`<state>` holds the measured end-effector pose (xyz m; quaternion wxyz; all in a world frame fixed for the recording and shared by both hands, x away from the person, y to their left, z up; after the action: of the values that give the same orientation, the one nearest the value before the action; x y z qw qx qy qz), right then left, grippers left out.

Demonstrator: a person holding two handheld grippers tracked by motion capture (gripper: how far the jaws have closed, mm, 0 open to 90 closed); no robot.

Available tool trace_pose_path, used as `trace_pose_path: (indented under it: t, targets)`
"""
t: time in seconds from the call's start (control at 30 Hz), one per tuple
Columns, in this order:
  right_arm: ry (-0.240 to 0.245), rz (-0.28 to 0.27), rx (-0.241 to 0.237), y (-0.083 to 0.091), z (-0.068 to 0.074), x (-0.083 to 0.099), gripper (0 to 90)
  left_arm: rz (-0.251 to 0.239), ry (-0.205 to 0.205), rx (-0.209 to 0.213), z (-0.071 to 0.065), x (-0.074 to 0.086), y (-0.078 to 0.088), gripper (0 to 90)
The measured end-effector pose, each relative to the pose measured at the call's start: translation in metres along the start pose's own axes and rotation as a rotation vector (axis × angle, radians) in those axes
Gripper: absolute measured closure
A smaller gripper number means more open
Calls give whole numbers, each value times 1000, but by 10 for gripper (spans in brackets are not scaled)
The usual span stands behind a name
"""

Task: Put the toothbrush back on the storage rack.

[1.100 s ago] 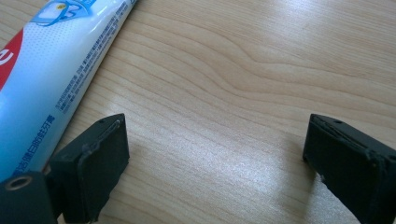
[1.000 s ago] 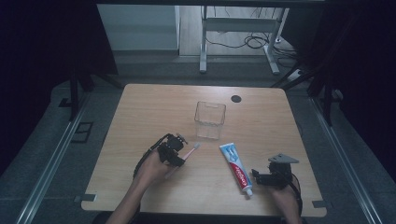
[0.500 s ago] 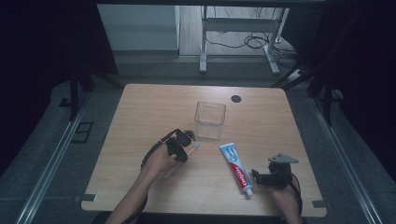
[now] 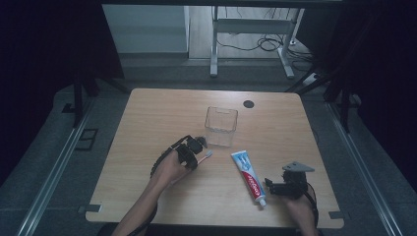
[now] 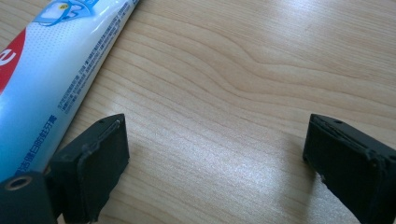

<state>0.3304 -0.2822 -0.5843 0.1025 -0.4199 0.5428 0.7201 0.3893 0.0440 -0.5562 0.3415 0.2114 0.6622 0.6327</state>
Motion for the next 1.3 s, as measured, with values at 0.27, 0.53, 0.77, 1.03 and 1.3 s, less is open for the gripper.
trace_pose_path:
  t: [0.27, 0.53, 0.77, 1.03, 1.3]
  targets:
    - [-1, 0, 0, 0, 0, 0, 62, -76, 12, 50, 0, -2, 16, 788]
    - [0, -1, 1, 0, 0, 0, 62, -144, -1, 80, -2, -4, 34, 787]
    - [1, 2, 0, 0, 0, 0, 62, -214, -8, 76, -3, -10, 54, 787]
    - [2, -1, 0, 0, 0, 0, 62, -308, -5, 73, -1, -21, 78, 788]
    - [2, 0, 0, 0, 0, 0, 62, -369, -2, 59, 2, -31, 95, 788]
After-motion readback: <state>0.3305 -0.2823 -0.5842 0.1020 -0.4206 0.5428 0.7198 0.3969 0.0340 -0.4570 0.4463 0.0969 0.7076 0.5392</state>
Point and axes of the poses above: each handheld gripper's, and its own axes: y roughly backward along the jaws, x roughly out of its underside, z roughly to its left, the point moved 6 cm from there along -y, roughly forward along the jaws, and after that the axes turned 5 degrees about -x, right-handed, at the moved point
